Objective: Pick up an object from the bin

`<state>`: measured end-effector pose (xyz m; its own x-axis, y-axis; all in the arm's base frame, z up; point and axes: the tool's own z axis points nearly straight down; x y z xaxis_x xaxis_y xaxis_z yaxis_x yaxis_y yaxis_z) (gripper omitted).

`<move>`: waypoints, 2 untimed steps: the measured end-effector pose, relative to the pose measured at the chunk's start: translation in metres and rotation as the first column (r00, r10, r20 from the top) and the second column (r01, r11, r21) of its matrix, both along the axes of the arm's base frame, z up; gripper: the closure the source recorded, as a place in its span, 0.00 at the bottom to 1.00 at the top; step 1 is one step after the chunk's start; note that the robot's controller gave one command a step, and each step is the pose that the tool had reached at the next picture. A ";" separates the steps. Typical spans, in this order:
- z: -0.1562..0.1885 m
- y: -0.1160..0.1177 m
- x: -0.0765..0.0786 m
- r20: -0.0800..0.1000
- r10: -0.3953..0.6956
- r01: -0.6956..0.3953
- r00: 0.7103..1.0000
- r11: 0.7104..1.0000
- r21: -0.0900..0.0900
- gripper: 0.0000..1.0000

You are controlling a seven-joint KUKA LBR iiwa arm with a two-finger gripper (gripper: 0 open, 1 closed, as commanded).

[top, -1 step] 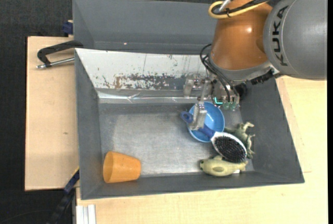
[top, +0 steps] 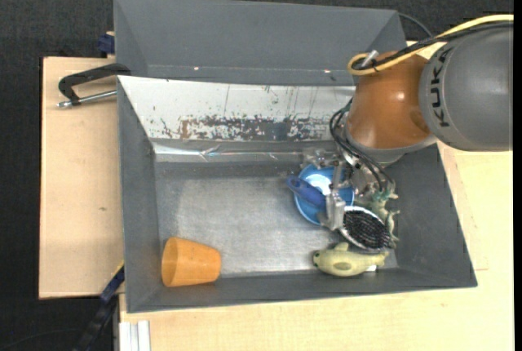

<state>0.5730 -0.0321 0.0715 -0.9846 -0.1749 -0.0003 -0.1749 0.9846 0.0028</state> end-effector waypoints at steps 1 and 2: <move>0.002 0.000 0.002 0.008 0.002 -0.002 1.000 1.000 -0.003 1.00; 0.137 -0.004 -0.010 0.013 -0.030 0.030 0.999 1.000 -0.002 1.00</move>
Offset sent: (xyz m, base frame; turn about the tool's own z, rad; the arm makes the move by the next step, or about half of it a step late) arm 0.0000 0.0000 0.0000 0.0000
